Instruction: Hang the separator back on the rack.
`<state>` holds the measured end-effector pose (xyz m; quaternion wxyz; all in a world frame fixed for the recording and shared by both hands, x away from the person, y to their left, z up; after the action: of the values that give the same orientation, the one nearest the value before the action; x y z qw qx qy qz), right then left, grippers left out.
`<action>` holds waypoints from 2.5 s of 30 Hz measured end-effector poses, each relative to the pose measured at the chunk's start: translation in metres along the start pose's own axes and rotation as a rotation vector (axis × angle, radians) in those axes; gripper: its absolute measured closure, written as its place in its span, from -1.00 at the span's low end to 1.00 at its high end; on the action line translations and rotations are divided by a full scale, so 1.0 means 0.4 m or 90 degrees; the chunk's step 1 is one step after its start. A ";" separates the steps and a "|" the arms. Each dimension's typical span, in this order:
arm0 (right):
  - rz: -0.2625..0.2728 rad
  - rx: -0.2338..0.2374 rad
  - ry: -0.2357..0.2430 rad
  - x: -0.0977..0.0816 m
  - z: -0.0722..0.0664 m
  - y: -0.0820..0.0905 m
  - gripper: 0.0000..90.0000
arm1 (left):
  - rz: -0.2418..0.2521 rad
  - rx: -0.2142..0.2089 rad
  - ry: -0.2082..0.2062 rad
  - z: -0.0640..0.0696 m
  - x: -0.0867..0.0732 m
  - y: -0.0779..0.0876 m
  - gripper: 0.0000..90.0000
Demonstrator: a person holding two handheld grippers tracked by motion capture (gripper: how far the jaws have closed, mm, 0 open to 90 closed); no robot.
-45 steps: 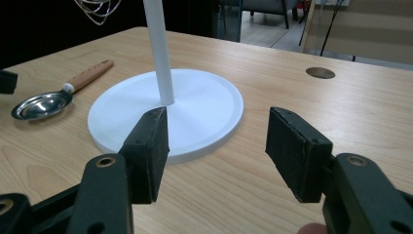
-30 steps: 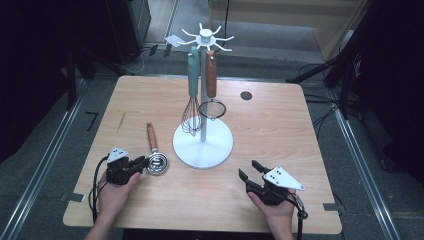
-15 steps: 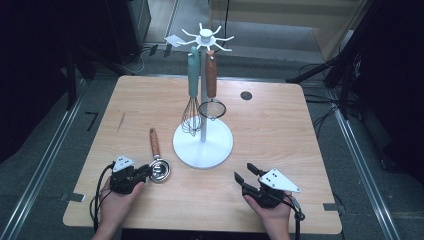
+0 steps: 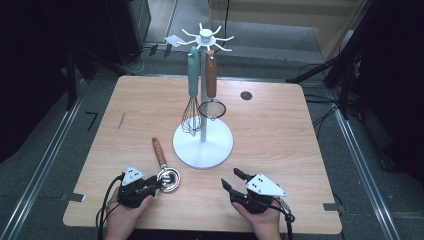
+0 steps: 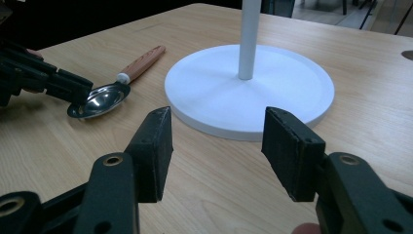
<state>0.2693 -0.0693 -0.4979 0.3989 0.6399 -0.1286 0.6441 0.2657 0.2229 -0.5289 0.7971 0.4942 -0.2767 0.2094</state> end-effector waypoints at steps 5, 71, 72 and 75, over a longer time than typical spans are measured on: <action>0.008 0.029 -0.006 0.010 -0.025 -0.008 0.19 | -0.019 -0.044 0.000 0.022 -0.009 -0.001 0.42; -0.175 0.102 -0.032 -0.065 -0.125 -0.077 0.87 | -0.057 -0.156 -0.026 0.213 -0.063 -0.069 0.73; -0.172 0.099 -0.033 -0.066 -0.122 -0.075 0.87 | -0.061 -0.160 -0.028 0.218 -0.065 -0.072 0.74; -0.175 0.091 -0.036 -0.071 -0.113 -0.067 0.86 | -0.076 -0.178 -0.042 0.238 -0.073 -0.081 0.72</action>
<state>0.2508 -0.0313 -0.5400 0.4329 0.6959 -0.0050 0.5730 0.2408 0.1215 -0.5354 0.8596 0.4009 -0.2991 0.1046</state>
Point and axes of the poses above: each handheld gripper's, and its own axes: y roughly backward along the jaws, x roughly out of its top, z roughly to its right, the point moved 6 cm from there along -y, roughly forward along the jaws, and after that the axes turned 15 degrees about y, right-handed, at the moved point
